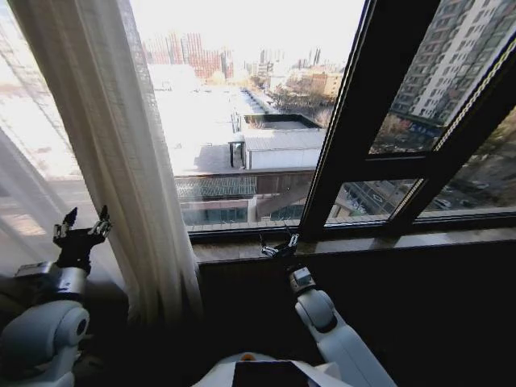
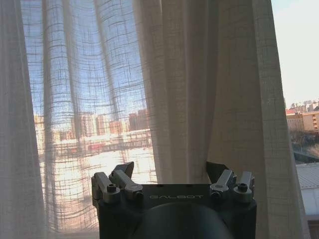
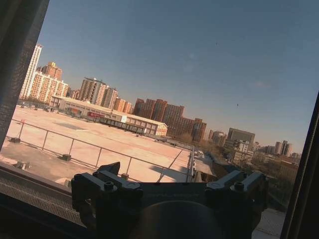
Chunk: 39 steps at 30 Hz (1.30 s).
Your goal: Open the curtains by pulling them apart, changing their state from closed to fully open.
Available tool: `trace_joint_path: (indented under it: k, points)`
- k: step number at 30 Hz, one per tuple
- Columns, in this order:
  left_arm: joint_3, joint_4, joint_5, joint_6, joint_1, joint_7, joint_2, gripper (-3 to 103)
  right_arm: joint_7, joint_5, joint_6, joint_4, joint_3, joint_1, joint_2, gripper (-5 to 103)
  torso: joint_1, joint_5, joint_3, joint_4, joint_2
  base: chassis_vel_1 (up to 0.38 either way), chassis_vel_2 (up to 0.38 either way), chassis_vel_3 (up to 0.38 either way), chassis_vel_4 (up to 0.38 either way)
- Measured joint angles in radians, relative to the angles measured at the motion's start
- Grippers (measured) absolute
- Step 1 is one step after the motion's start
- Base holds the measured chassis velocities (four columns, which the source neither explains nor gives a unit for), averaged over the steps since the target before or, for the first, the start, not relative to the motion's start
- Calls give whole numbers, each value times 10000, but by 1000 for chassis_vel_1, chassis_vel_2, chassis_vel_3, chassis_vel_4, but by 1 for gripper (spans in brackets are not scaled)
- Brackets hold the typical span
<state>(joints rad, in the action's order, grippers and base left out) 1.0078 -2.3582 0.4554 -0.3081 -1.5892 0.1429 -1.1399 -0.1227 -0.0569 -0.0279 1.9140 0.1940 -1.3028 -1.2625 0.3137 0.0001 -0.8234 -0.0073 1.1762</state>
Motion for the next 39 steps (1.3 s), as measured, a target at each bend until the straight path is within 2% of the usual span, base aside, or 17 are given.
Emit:
trace_joint_path:
  k: [1, 3, 4, 5, 8, 14, 21, 22, 25, 29, 34, 39]
  points:
    - [0, 0, 0, 0, 0, 0, 0, 79, 0, 0, 0, 0, 0, 0, 0, 100, 0, 0, 0, 0, 0, 0, 0, 0, 0]
    - [-144, 393, 186, 73, 118, -434, 313, 89, 0, -14, -6, -64, -51, 40, -90, 100, 0, -1, 0, -1, 0, 0, 0, 0, 0]
    - [-193, 677, 275, 192, 190, -713, 555, 89, 0, -33, -6, -95, -71, 64, -133, 100, 0, -1, 0, -2, 0, 0, 0, 0, 0]
    - [-193, 677, 275, 192, 190, -713, 555, 89, 0, -33, -6, -95, -71, 64, -133, 100, 0, -1, 0, -2, 0, 0, 0, 0, 0]
    - [-407, 1412, 510, 429, 394, -1422, 1276, 100, 0, -125, -4, -142, -130, 95, -211, 100, 0, -2, 0, -1, 0, 0, 0, 0, 0]
    - [-1345, 2111, 622, 716, 908, -1898, 2106, 100, -15, -419, 171, -111, -235, 92, -439, 100, 0, -3, 0, -2, 0, 0, 0, 0, 0]
    - [-2216, 1986, 676, 719, 1146, -1940, 2211, 100, -39, -655, 260, -20, -246, 23, -612, 100, 0, -2, 0, -1, 0, 0, 0, 0, 0]
    - [-2636, 2224, 633, 726, 1395, -1927, 2334, 100, -48, -740, 279, -3, -230, -20, -649, 100, -1, -1, 0, 2, 0, 0, 0, 0, 0]
    - [-2925, 2527, 576, 735, 1716, -1814, 2446, 100, -118, -775, 286, 1, -208, -46, -627, 100, 0, -1, 0, 0, 0, 0, 0, 0, 0]
    - [-3709, 3506, 722, 784, 3067, -1152, 2791, 100, -269, -760, 299, 63, -35, -66, -342, 100, 0, -3, -1, -4, -1, 0, 0, 0, 0]
    - [-4189, 4006, 956, 783, 4032, -1117, 3056, 100, -281, -634, 355, 82, 154, -26, -144, 100, 0, -1, -1, -3, -1, 0, 0, 0, 0]
    - [-4951, 4393, 1028, 758, 4855, -1351, 3275, 100, -294, -494, 383, -35, 316, 84, -13, 100, 0, -1, -1, -1, 0, 0, 0, 0, 0]
